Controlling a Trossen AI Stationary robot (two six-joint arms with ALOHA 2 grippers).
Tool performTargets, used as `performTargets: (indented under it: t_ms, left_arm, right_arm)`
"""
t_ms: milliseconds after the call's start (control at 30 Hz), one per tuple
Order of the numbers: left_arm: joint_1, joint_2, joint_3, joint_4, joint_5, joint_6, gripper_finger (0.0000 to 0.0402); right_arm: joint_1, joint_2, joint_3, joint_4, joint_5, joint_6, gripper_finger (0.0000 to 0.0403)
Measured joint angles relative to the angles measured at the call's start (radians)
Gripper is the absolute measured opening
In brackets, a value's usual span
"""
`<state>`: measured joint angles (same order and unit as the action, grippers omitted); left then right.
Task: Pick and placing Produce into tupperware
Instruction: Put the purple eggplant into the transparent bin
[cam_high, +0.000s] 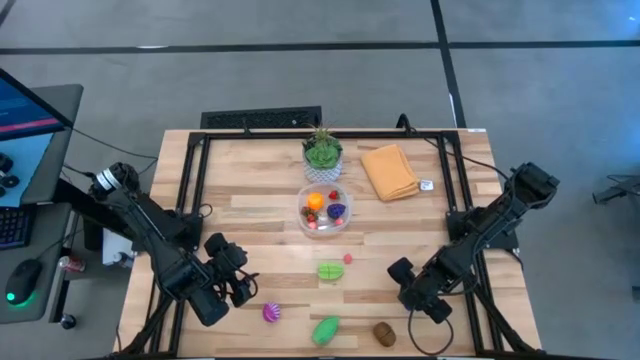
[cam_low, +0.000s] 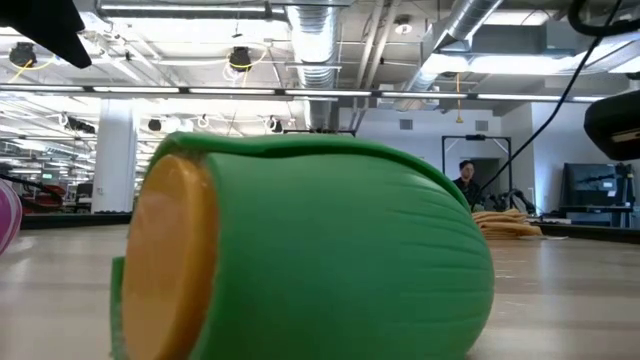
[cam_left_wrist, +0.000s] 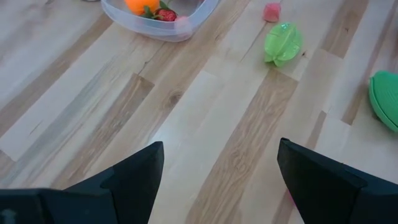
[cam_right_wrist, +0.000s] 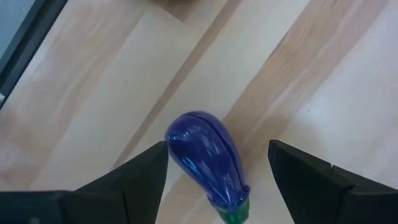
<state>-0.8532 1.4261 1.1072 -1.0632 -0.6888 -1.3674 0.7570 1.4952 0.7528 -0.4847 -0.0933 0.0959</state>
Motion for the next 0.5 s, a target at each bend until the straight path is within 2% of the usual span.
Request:
performTargets:
  t_ms: [500]
  left_arm:
    - [0.000, 0.000, 0.000, -0.024, -0.008, 0.000, 0.0302]
  right_arm:
    - [0.000, 0.000, -0.007, 0.008, 0.001, 0.000, 0.0302]
